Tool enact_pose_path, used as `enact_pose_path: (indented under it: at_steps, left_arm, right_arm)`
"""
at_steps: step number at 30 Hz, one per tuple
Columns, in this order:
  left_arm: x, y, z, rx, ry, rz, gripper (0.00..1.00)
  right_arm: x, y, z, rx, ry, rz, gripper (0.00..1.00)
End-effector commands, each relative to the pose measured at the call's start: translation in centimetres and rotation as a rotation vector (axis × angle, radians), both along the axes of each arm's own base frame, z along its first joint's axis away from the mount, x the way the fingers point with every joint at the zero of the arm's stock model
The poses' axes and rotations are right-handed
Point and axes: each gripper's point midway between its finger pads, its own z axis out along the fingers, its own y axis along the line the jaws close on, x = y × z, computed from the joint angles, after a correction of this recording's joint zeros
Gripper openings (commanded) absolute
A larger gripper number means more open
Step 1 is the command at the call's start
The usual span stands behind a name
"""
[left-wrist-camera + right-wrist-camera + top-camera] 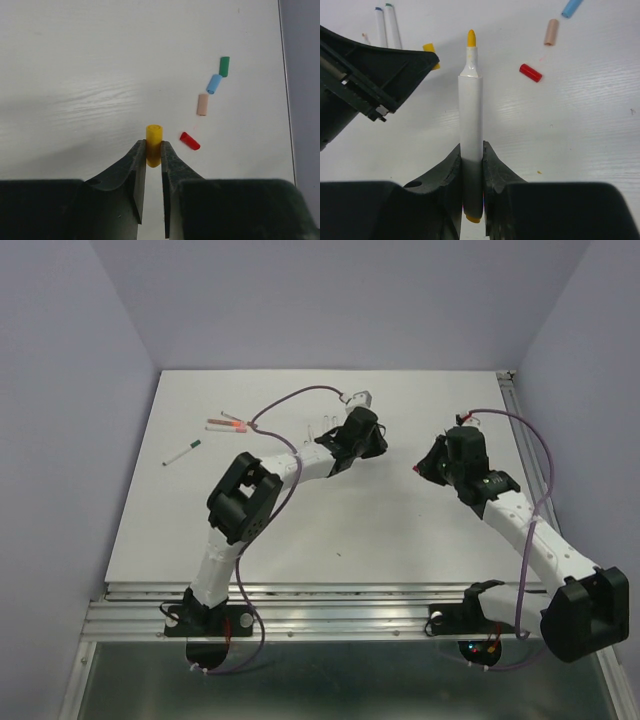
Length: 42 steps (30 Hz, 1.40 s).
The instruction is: Open the pen caps
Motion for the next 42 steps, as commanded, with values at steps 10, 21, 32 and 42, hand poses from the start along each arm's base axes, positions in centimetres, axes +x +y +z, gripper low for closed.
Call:
enact_pose_path:
  at_steps: [10, 21, 32, 42]
  left_arm:
    - [2.0, -7.5, -1.1, 0.016, -0.005, -0.090, 0.02]
    - [0.4, -7.1, 0.6, 0.074, -0.034, -0.106, 0.67]
    - [1.0, 0.5, 10.8, 0.085, -0.174, 0.032, 0.94]
    - [-0.3, 21.3, 9.7, 0.227, -0.074, 0.396, 0.99]
  right_arm:
    - [0.7, -2.3, 3.0, -0.040, -0.079, -0.096, 0.01]
    - [0.8, -2.4, 2.9, -0.042, -0.069, -0.092, 0.03]
    - [1.0, -0.4, 4.0, 0.018, -0.100, 0.006, 0.07]
    - [3.4, 6.2, 1.4, 0.132, -0.038, 0.285, 0.08]
